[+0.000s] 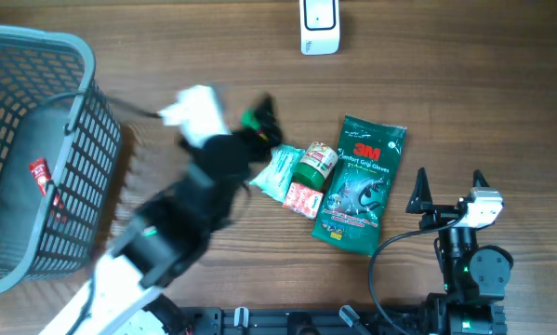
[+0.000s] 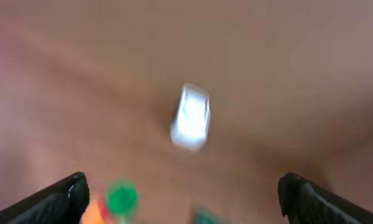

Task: Scan the item barcode
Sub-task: 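Reach the left gripper into the basket and grasp the red Nescafe stick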

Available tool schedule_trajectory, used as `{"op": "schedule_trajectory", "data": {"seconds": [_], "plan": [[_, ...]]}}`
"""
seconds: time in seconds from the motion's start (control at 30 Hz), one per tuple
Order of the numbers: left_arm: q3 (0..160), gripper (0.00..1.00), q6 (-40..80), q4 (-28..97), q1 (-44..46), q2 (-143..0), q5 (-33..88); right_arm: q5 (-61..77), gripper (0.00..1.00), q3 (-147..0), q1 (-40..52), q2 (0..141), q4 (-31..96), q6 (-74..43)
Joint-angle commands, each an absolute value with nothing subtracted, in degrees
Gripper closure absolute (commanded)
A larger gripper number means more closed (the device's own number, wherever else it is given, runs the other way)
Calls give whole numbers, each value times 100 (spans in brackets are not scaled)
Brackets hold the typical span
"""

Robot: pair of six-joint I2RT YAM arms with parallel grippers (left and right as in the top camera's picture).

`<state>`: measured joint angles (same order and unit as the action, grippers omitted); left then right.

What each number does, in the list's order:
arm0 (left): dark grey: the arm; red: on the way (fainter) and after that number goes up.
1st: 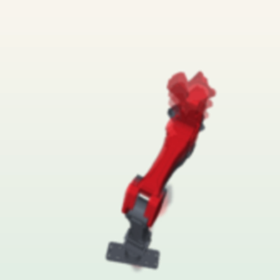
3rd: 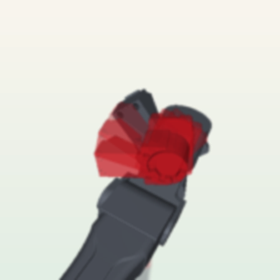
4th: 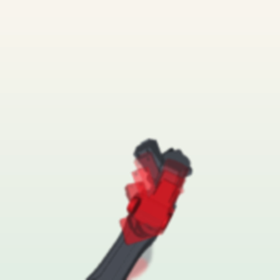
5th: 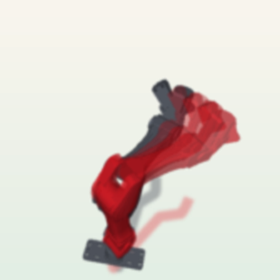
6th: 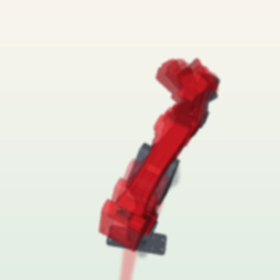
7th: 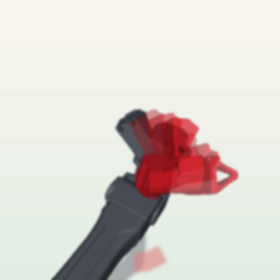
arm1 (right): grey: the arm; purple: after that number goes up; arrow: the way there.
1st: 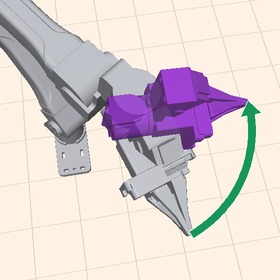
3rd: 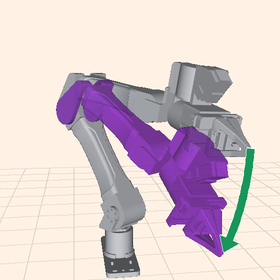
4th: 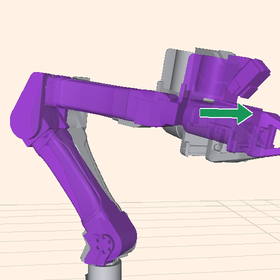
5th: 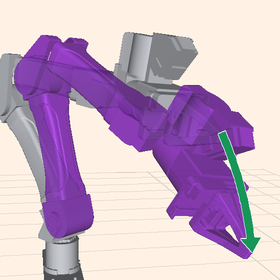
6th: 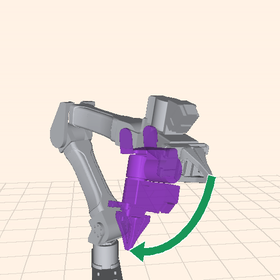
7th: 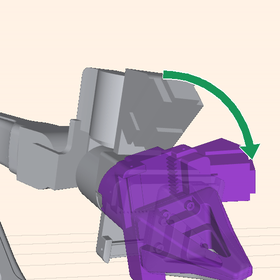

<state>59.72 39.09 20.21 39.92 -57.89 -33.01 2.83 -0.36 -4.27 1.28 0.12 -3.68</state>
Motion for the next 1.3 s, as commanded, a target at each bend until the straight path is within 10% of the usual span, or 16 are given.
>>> {"op": "schedule_trajectory", "data": {"seconds": [0.0,0.47,0.63,0.83,1.27], "plan": [[6405,0,2801,1688,2808,-5116,-4036,342,0,-32,-436,102,-1,-451],[9714,0,3347,6027,-3706,-8009,766,342,0,-32,-436,102,-1,-451],[9714,12,3350,6497,-3903,-9105,427,342,0,-32,-436,102,-1,-454],[9365,0,3350,6823,-3913,-10101,-757,342,0,-32,-436,102,-1,-451],[6912,0,3347,4521,-4027,-10481,-1317,342,0,-32,-436,102,-1,-451]]}}
